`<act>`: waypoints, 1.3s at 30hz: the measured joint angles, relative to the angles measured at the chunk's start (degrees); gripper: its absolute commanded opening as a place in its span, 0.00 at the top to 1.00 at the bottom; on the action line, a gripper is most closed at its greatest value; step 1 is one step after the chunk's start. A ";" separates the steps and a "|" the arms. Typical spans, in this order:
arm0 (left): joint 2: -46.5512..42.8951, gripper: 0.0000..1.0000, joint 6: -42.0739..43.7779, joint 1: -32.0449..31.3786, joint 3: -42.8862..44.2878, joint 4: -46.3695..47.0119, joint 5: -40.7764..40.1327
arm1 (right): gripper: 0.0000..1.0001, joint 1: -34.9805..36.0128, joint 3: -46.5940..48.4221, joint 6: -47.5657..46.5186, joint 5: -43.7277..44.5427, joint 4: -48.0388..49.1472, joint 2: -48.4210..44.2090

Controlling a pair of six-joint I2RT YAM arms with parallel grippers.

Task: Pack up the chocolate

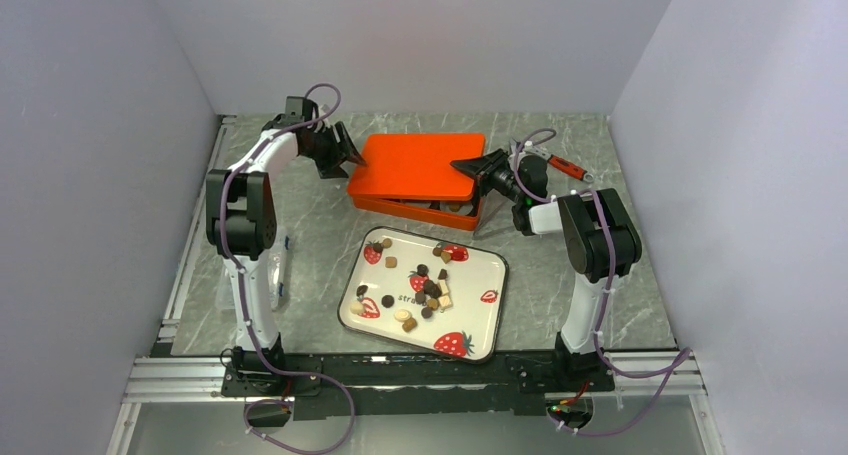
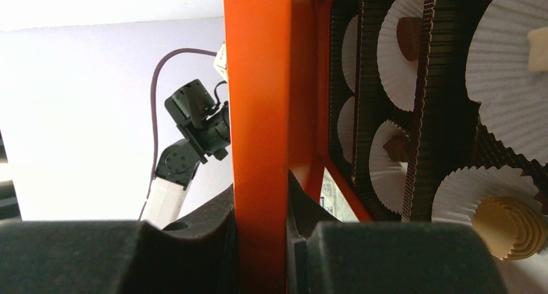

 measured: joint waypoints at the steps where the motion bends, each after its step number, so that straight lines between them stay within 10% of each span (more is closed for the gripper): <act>1: 0.09 0.28 0.07 -0.09 0.00 -0.02 0.09 | 1.00 -0.02 0.00 0.02 -0.02 0.00 0.00; 39: 3.50 0.51 2.62 -2.16 5.07 -5.07 0.94 | 0.73 -1.68 -0.57 -3.52 0.90 -5.05 0.31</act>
